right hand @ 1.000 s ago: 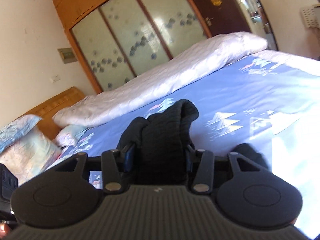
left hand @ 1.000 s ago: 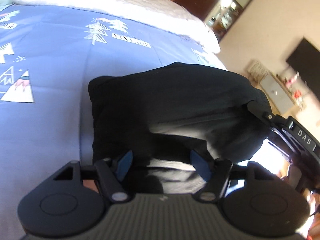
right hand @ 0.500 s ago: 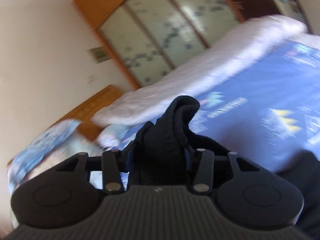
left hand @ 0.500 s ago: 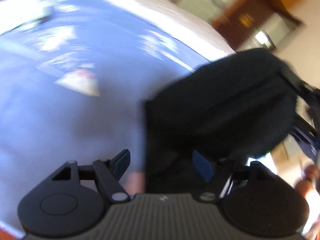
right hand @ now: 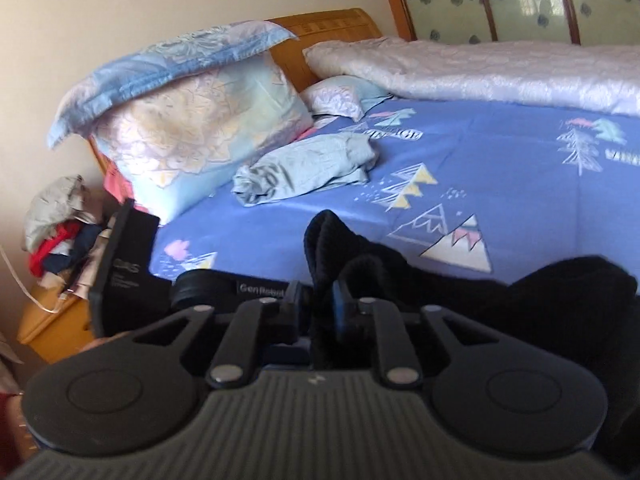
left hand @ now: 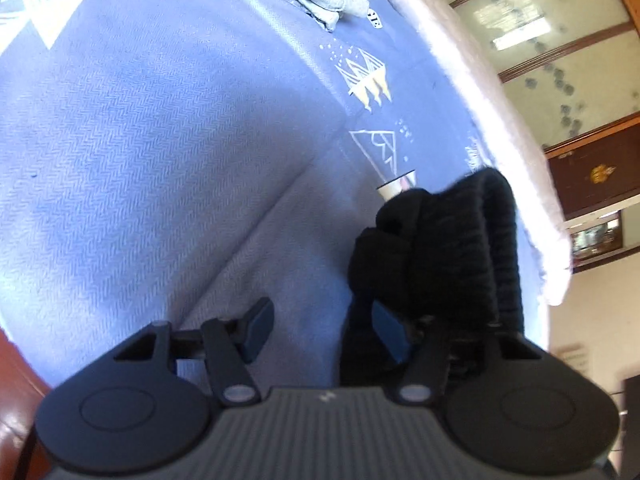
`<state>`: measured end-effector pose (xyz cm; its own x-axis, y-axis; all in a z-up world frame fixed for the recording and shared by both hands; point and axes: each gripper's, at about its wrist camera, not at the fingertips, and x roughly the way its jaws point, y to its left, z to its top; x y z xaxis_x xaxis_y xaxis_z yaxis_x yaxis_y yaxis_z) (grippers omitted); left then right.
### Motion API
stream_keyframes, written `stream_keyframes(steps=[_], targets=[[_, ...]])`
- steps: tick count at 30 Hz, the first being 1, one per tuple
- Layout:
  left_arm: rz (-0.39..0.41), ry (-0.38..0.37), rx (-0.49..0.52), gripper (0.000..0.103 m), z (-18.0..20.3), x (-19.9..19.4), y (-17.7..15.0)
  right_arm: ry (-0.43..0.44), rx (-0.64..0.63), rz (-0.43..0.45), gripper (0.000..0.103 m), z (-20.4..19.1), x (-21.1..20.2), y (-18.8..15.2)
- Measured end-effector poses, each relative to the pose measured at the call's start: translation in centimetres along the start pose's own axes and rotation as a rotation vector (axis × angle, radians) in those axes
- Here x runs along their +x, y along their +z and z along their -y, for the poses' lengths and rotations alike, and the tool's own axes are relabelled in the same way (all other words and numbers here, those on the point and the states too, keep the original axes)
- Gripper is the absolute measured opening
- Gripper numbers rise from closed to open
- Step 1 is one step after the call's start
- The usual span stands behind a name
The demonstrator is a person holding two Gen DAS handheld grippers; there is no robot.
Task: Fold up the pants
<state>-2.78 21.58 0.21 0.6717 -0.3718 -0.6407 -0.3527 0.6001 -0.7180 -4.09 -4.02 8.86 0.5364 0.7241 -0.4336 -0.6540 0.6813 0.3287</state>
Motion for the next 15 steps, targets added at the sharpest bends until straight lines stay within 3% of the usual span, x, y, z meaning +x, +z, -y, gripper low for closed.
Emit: stream_keyframes(steps=[1, 2, 7, 9, 12, 15], targets=[[-0.002, -0.008, -0.003, 0.056, -0.2, -0.1, 0.2, 0.004, 0.022, 0.036, 0.049, 0.8, -1.4, 0.0], [-0.001, -0.015, -0.005, 0.056, -0.4, -0.1, 0.4, -0.007, 0.057, 0.079, 0.053, 2.1, -3.0, -0.3], [-0.003, -0.077, -0.030, 0.059, -1.1, 0.5, 1.4, -0.142, 0.403, 0.203, 0.054, 10.0, -8.2, -1.7], [-0.007, -0.094, -0.027, 0.060, -1.9, 0.5, 1.5, -0.226, 0.492, 0.203, 0.055, 12.2, -9.1, -2.1], [-0.019, -0.114, -0.021, 0.061, -2.3, 0.5, 1.8, -0.192, 0.551, 0.211, 0.055, 12.6, -9.2, -1.9], [-0.027, -0.136, -0.035, 0.061, -2.7, 0.5, 2.0, -0.199, 0.496, 0.124, 0.055, 10.6, -7.0, -1.2]])
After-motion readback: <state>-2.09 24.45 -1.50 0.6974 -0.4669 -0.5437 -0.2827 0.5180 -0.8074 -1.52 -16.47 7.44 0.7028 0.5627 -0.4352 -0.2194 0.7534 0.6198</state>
